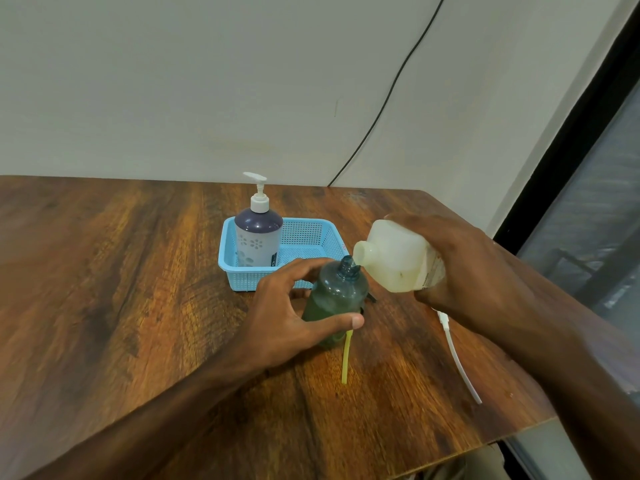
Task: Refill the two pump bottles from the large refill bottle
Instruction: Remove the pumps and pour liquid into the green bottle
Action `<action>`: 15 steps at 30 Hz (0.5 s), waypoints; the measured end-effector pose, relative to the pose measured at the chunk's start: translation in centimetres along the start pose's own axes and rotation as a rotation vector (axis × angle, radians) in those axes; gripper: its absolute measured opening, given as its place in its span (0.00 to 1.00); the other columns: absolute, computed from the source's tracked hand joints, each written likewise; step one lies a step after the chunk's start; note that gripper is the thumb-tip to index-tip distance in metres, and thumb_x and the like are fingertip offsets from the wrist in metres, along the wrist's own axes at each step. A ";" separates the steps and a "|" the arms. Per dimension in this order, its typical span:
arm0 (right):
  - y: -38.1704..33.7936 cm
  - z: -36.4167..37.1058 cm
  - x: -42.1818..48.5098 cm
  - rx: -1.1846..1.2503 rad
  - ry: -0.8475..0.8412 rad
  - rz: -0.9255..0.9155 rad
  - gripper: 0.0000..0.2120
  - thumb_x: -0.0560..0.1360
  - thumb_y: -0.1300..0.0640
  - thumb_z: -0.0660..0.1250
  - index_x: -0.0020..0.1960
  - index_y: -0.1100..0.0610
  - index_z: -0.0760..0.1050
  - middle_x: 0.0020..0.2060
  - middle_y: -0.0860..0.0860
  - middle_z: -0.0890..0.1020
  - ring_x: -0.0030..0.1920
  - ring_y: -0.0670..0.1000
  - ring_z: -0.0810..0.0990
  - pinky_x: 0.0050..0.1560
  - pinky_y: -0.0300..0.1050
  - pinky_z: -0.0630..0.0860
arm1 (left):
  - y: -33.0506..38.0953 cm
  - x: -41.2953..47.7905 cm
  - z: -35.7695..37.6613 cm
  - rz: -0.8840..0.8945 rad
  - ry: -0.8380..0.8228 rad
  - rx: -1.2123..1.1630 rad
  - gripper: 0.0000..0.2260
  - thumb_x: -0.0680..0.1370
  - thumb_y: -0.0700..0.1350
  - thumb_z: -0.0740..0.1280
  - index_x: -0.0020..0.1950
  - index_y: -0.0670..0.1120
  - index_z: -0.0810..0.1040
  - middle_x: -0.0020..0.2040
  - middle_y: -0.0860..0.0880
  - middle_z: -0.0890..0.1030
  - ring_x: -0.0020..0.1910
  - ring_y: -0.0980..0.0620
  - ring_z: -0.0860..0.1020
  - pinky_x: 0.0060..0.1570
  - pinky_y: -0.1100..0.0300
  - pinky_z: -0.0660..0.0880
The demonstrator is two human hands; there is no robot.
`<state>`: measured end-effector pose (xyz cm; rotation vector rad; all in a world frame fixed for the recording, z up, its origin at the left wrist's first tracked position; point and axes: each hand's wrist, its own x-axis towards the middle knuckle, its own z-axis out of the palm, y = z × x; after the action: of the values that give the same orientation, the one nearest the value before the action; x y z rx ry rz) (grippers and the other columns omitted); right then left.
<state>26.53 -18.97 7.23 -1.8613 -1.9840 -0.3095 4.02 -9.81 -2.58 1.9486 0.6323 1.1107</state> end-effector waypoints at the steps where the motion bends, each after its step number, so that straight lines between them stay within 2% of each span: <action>1: 0.0 0.0 0.0 0.000 -0.004 0.000 0.37 0.65 0.57 0.82 0.72 0.53 0.74 0.64 0.50 0.80 0.66 0.52 0.76 0.60 0.42 0.67 | 0.0 0.0 0.0 -0.002 0.001 0.003 0.29 0.65 0.56 0.83 0.63 0.62 0.77 0.60 0.68 0.79 0.62 0.66 0.76 0.57 0.71 0.75; 6: -0.1 0.0 0.0 0.003 -0.001 0.001 0.38 0.65 0.57 0.83 0.72 0.52 0.74 0.64 0.50 0.80 0.66 0.53 0.76 0.61 0.49 0.74 | 0.2 0.0 0.0 0.001 0.011 0.005 0.28 0.64 0.56 0.83 0.61 0.64 0.77 0.60 0.70 0.78 0.61 0.68 0.76 0.54 0.75 0.73; 10: 0.1 0.1 0.1 0.011 0.004 -0.008 0.37 0.64 0.57 0.83 0.71 0.52 0.75 0.63 0.50 0.81 0.65 0.52 0.76 0.60 0.48 0.74 | 0.1 0.0 0.1 0.000 0.014 0.000 0.29 0.64 0.56 0.83 0.62 0.63 0.77 0.60 0.69 0.79 0.62 0.67 0.76 0.55 0.73 0.75; 15: 0.3 0.3 0.1 0.009 -0.002 0.017 0.39 0.65 0.55 0.82 0.74 0.51 0.72 0.66 0.50 0.79 0.68 0.53 0.74 0.65 0.55 0.74 | 0.1 0.0 0.0 0.002 0.016 0.001 0.28 0.64 0.57 0.83 0.61 0.64 0.77 0.59 0.69 0.79 0.61 0.67 0.76 0.54 0.75 0.73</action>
<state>26.77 -18.77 6.96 -1.8723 -1.9670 -0.2929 4.04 -9.90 -2.53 1.9436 0.6396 1.1282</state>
